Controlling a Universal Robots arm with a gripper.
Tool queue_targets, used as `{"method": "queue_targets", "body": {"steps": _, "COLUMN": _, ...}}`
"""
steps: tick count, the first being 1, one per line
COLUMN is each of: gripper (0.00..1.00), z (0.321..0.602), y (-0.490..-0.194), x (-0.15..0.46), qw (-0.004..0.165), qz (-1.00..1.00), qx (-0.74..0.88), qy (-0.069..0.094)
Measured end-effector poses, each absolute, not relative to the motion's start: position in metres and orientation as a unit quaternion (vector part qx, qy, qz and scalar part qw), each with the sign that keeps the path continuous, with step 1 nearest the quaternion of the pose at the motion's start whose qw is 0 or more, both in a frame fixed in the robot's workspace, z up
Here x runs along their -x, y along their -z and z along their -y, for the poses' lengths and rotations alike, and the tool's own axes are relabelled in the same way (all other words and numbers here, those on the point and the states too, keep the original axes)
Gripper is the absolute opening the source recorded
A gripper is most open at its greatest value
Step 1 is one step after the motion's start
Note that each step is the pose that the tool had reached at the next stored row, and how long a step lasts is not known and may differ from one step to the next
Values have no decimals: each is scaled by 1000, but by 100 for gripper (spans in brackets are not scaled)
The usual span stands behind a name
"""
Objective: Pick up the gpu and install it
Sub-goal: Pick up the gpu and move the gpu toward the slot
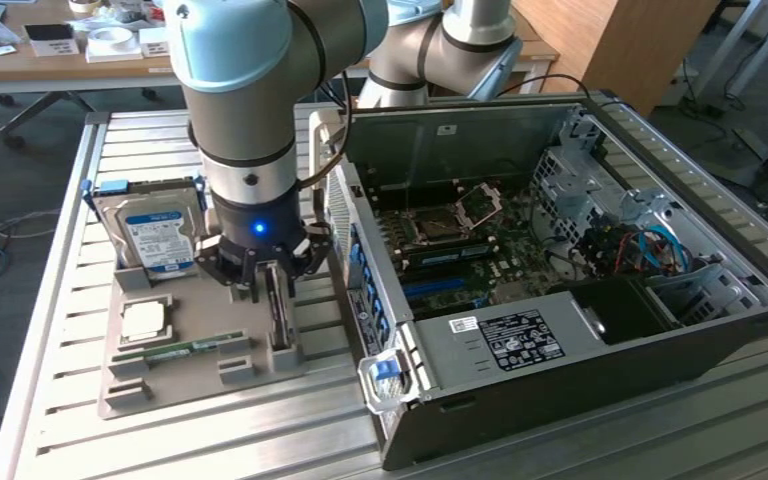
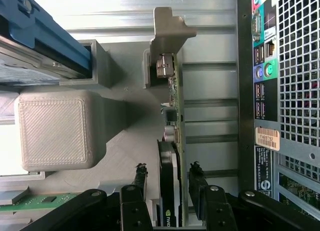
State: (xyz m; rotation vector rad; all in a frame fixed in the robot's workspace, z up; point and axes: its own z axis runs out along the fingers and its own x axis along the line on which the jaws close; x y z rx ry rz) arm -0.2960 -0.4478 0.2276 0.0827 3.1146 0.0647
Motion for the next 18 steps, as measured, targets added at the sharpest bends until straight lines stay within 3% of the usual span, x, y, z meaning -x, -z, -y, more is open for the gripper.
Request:
{"method": "queue_targets", "body": {"steps": 8, "gripper": 46, "z": 448, "y": -228, "x": 296, "qw": 13, "qz": -999, "qx": -27, "qy": -21}}
{"method": "queue_targets", "body": {"steps": 9, "gripper": 39, "z": 448, "y": -228, "x": 296, "qw": 13, "qz": -999, "qx": -27, "qy": -21}}
{"method": "queue_targets", "body": {"steps": 18, "gripper": 39, "z": 448, "y": -228, "x": 296, "qw": 13, "qz": -999, "qx": -27, "qy": -21}}
